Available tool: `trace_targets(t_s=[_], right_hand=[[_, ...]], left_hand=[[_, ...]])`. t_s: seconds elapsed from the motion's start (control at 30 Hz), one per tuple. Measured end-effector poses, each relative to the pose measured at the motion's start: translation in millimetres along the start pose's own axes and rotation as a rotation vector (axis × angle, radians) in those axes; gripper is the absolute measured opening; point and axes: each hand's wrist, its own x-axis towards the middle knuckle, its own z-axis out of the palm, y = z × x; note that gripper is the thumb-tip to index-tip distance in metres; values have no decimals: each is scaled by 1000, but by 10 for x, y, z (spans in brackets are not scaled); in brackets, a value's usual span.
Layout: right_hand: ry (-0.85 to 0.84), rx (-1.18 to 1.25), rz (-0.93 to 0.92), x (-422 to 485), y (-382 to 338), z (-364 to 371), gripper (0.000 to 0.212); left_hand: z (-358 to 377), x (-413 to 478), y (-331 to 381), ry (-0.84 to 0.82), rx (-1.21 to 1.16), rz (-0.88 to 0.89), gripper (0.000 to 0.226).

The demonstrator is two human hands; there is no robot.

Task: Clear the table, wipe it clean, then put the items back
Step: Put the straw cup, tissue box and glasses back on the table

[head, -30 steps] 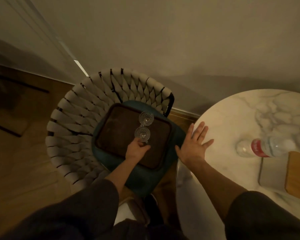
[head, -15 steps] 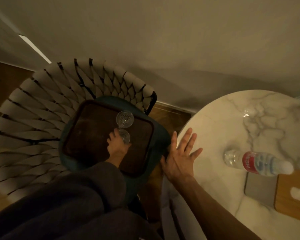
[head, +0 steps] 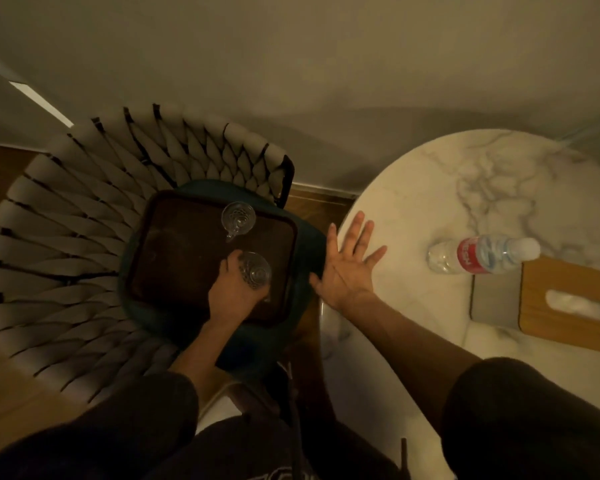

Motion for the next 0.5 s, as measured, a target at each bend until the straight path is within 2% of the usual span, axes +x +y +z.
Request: trace_targets(t_s=[0.17, 0.27, 0.33, 0.43, 0.5], right_hand=[[-165, 84, -22, -4, 45, -212, 113], [-237, 249, -30, -32, 148, -411, 106], [-231, 528, -56, -204, 228, -479, 91], [-236, 1144, -126, -764, 398, -420, 60], [-265, 1327, -177, -1189, 596, -287, 38]], left_hand=[[-370, -746, 241, 108, 68, 188, 93], [-503, -1101, 366, 196, 204, 295, 93], [-516, -1336, 446, 232, 254, 347, 93], [-406, -1641, 642, 182, 251, 385, 94], [-234, -1822, 826, 120, 225, 406, 96]])
